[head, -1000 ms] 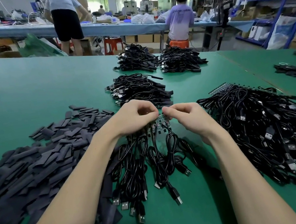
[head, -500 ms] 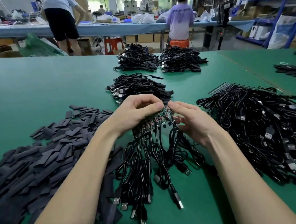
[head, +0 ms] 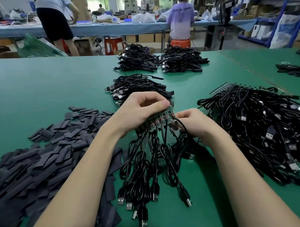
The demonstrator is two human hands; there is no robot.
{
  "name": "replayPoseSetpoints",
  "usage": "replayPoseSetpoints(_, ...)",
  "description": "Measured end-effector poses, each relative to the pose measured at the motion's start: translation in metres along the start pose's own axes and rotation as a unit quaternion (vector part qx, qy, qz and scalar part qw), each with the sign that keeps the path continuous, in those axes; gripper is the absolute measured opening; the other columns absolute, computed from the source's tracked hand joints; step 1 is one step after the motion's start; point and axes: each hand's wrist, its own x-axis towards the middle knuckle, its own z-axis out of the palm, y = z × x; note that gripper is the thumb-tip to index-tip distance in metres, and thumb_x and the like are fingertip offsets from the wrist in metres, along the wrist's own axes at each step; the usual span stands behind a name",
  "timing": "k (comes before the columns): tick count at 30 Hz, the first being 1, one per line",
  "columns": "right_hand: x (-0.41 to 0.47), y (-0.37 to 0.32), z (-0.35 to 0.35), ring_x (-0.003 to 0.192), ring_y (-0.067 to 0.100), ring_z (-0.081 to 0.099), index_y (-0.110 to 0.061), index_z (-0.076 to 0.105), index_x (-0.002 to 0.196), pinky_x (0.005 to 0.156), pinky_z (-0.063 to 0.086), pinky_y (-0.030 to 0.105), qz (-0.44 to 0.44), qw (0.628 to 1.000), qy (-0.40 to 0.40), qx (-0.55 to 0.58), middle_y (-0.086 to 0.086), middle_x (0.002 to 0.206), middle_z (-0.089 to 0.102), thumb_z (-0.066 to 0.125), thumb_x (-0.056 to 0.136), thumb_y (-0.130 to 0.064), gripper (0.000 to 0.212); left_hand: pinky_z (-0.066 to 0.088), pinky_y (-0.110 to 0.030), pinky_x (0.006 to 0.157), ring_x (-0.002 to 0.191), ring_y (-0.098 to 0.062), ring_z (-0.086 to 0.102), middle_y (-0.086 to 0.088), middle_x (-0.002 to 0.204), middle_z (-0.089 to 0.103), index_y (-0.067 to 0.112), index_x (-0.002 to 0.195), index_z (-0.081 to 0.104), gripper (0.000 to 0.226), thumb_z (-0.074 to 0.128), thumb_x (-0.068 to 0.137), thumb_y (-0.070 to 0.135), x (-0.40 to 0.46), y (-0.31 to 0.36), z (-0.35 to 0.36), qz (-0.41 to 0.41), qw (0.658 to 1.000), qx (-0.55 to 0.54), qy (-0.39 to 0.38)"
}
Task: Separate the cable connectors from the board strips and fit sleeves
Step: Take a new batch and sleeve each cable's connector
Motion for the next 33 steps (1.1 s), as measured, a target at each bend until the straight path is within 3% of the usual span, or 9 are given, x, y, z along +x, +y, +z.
replayPoseSetpoints(5, 0.000, 0.000, 0.001, 0.048, 0.010, 0.038, -0.027, 0.074, 0.054, 0.049, 0.027, 0.022, 0.077, 0.994, -0.054, 0.048, -0.008, 0.057, 0.062, 0.071, 0.090, -0.026, 0.037, 0.046, -0.015, 0.077, 0.079, -0.005, 0.059, 0.009, 0.084, 0.068, 0.023, 0.088, 0.074, 0.012, 0.066, 0.097, 0.022, 0.000, 0.004, 0.004, 0.027, 0.999, -0.017, -0.002)
replayPoseSetpoints(9, 0.004, -0.002, -0.002, 0.045, 0.003, 0.042, -0.020, 0.076, 0.092, 0.037, 0.023, 0.016, 0.069, 0.981, 0.039, 0.178, -0.012, 0.059, 0.063, 0.071, 0.095, -0.035, 0.016, 0.043, -0.020, 0.076, 0.078, -0.007, 0.057, 0.010, 0.082, 0.068, 0.026, 0.089, 0.075, 0.013, 0.066, 0.097, 0.028, 0.000, 0.002, -0.001, 0.008, 0.999, 0.000, -0.052)
replayPoseSetpoints(13, 0.004, -0.010, -0.007, 0.059, 0.006, 0.049, -0.025, 0.073, 0.082, 0.050, 0.039, 0.018, -0.013, 0.957, 0.195, 0.215, -0.017, 0.063, 0.066, 0.070, 0.096, -0.039, 0.020, 0.041, -0.022, 0.071, 0.073, -0.010, 0.052, 0.006, 0.078, 0.065, 0.028, 0.087, 0.077, 0.016, 0.067, 0.096, 0.037, 0.002, -0.005, -0.001, -0.048, 0.995, 0.054, -0.066)
replayPoseSetpoints(17, -0.001, -0.023, -0.012, 0.067, 0.004, 0.055, -0.028, 0.072, 0.081, 0.068, 0.047, 0.023, -0.139, 0.932, 0.290, 0.167, -0.011, 0.075, 0.066, 0.067, 0.098, -0.039, 0.021, 0.044, -0.021, 0.068, 0.063, -0.001, 0.055, 0.016, 0.073, 0.068, 0.030, 0.083, 0.075, 0.016, 0.068, 0.094, 0.040, 0.002, -0.022, 0.003, -0.111, 0.978, 0.175, -0.014)
replayPoseSetpoints(21, -0.013, -0.046, -0.017, 0.066, 0.003, 0.054, -0.028, 0.069, 0.081, 0.064, 0.046, 0.021, -0.244, 0.913, 0.298, 0.135, -0.014, 0.074, 0.065, 0.066, 0.099, -0.035, 0.020, 0.051, -0.029, 0.080, 0.084, -0.008, 0.064, 0.015, 0.085, 0.069, 0.031, 0.085, 0.069, 0.016, 0.062, 0.094, 0.043, 0.002, -0.036, 0.019, -0.148, 0.946, 0.286, 0.044)
replayPoseSetpoints(26, -0.028, -0.072, -0.019, 0.063, 0.009, 0.047, -0.019, 0.069, 0.083, 0.059, 0.040, 0.025, -0.283, 0.913, 0.265, 0.129, -0.012, 0.069, 0.059, 0.066, 0.100, -0.030, 0.021, 0.045, -0.027, 0.077, 0.092, -0.014, 0.063, 0.014, 0.090, 0.067, 0.033, 0.090, 0.064, 0.012, 0.058, 0.096, 0.042, 0.003, -0.043, 0.025, -0.142, 0.899, 0.410, 0.064)
replayPoseSetpoints(29, -0.033, -0.085, -0.024, 0.061, 0.009, 0.046, -0.024, 0.068, 0.076, 0.056, 0.039, 0.020, -0.262, 0.922, 0.232, 0.164, -0.014, 0.063, 0.056, 0.067, 0.099, -0.032, 0.024, 0.050, -0.030, 0.081, 0.093, -0.014, 0.063, 0.010, 0.101, 0.068, 0.027, 0.104, 0.067, 0.013, 0.056, 0.099, 0.030, 0.004, -0.040, 0.020, -0.115, 0.931, 0.334, 0.086)
replayPoseSetpoints(31, -0.033, -0.086, -0.026, 0.057, 0.006, 0.046, -0.027, 0.068, 0.071, 0.052, 0.039, 0.015, -0.231, 0.937, 0.199, 0.171, -0.015, 0.061, 0.056, 0.069, 0.098, -0.035, 0.028, 0.054, -0.027, 0.077, 0.085, -0.010, 0.066, 0.011, 0.096, 0.070, 0.026, 0.102, 0.069, 0.015, 0.055, 0.101, 0.028, 0.005, -0.031, 0.016, -0.107, 0.971, 0.169, 0.130)
replayPoseSetpoints(33, -0.029, -0.080, -0.019, 0.051, 0.003, 0.047, -0.025, 0.070, 0.072, 0.048, 0.039, 0.012, -0.162, 0.960, 0.155, 0.165, -0.016, 0.060, 0.059, 0.070, 0.096, -0.037, 0.027, 0.056, -0.025, 0.072, 0.080, -0.008, 0.069, 0.011, 0.089, 0.074, 0.025, 0.097, 0.071, 0.021, 0.052, 0.103, 0.030, 0.006, -0.019, 0.016, -0.138, 0.980, -0.047, 0.136)
